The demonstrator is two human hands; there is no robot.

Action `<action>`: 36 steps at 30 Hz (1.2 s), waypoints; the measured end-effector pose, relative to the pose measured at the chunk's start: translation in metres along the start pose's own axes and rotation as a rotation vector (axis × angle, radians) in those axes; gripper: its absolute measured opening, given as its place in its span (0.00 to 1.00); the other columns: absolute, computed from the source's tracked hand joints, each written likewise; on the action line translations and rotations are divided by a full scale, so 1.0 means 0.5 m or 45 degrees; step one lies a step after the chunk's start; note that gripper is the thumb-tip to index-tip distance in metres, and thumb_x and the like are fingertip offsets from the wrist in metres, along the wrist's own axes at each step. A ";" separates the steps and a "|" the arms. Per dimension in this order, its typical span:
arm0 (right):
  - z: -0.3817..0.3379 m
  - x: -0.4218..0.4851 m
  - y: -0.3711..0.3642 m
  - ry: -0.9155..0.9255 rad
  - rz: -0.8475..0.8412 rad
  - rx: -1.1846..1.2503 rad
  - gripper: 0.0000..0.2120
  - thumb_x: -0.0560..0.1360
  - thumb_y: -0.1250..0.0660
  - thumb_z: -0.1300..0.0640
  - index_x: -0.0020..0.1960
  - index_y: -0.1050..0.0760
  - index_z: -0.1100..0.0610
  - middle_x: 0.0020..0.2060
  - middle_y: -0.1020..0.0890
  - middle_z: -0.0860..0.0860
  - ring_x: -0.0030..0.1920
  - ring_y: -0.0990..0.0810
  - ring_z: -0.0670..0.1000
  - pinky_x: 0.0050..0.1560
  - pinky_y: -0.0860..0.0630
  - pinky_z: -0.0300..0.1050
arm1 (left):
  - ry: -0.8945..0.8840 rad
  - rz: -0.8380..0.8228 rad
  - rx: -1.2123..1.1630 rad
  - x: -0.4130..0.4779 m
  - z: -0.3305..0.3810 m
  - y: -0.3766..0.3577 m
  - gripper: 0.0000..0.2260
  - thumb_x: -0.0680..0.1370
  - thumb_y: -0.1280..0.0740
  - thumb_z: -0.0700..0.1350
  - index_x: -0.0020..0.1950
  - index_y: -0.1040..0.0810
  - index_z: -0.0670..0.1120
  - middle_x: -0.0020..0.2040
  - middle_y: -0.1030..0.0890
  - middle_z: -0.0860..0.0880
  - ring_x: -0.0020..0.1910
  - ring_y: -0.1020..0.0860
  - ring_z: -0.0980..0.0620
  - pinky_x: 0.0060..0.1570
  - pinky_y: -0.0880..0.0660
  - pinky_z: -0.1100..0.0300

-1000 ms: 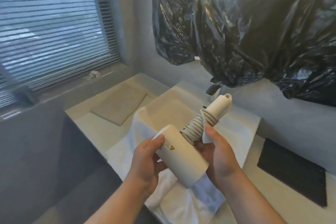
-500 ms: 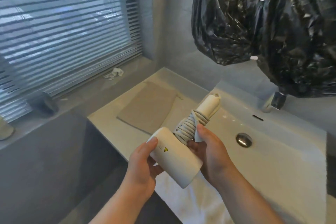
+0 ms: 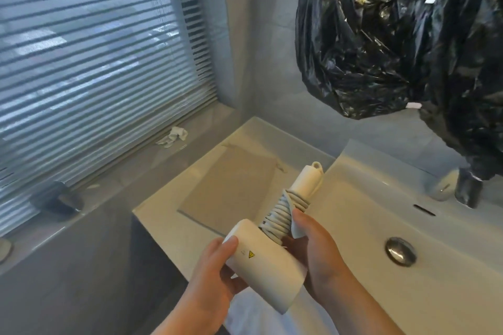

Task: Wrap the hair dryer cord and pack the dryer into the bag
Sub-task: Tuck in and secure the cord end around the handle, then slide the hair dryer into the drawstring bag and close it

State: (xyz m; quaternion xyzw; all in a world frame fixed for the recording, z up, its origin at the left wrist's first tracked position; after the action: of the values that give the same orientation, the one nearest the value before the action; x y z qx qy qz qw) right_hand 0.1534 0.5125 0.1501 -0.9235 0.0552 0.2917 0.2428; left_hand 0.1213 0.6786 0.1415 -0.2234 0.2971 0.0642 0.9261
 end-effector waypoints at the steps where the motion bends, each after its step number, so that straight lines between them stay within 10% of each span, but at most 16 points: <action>1: -0.004 0.018 0.004 -0.011 0.002 0.015 0.24 0.76 0.37 0.47 0.61 0.25 0.66 0.53 0.19 0.69 0.47 0.20 0.62 0.54 0.25 0.59 | 0.001 0.001 0.050 0.017 0.008 -0.005 0.33 0.63 0.25 0.50 0.64 0.25 0.36 0.55 0.21 0.35 0.53 0.21 0.38 0.39 0.19 0.48; 17: -0.050 0.227 -0.005 -0.037 0.311 0.096 0.23 0.76 0.36 0.45 0.60 0.23 0.64 0.50 0.18 0.67 0.47 0.21 0.62 0.53 0.25 0.58 | 0.156 -0.174 0.551 0.290 0.104 -0.022 0.15 0.78 0.34 0.52 0.60 0.20 0.45 0.55 0.16 0.42 0.59 0.20 0.40 0.57 0.22 0.40; 30: -0.012 0.389 -0.121 -0.055 0.642 -0.009 0.12 0.72 0.33 0.45 0.42 0.17 0.52 0.48 0.16 0.66 0.46 0.19 0.65 0.56 0.25 0.66 | -0.006 -0.212 1.164 0.737 0.234 0.026 0.10 0.77 0.35 0.36 0.36 0.23 0.47 0.32 0.24 0.45 0.34 0.26 0.47 0.36 0.32 0.59; 33: -0.006 0.424 -0.131 -0.072 0.639 -0.017 0.12 0.75 0.35 0.48 0.38 0.16 0.48 0.45 0.15 0.63 0.46 0.18 0.63 0.58 0.26 0.67 | 0.024 -0.068 1.215 0.839 0.231 0.012 0.05 0.74 0.33 0.42 0.43 0.18 0.42 0.46 0.17 0.34 0.49 0.18 0.34 0.42 0.27 0.55; 36: -0.006 0.461 -0.136 -0.079 0.635 -0.035 0.10 0.75 0.34 0.50 0.42 0.16 0.53 0.44 0.15 0.60 0.44 0.18 0.61 0.58 0.25 0.64 | 0.185 0.018 1.180 0.911 0.225 -0.015 0.24 0.71 0.33 0.56 0.54 0.20 0.37 0.56 0.18 0.34 0.54 0.18 0.35 0.50 0.21 0.49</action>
State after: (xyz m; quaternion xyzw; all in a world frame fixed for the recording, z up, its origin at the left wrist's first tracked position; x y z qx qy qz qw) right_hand 0.3616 0.5799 0.0501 -0.8752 0.2700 0.3714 0.1524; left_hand 0.5534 0.7166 -0.0380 0.2119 0.3601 -0.0849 0.9046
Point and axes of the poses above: each hand's wrist, its own x-axis towards the middle knuckle, its own y-axis out of the back of the hand, z = x × y, the point moved 1 cm from there along x, towards the middle knuckle
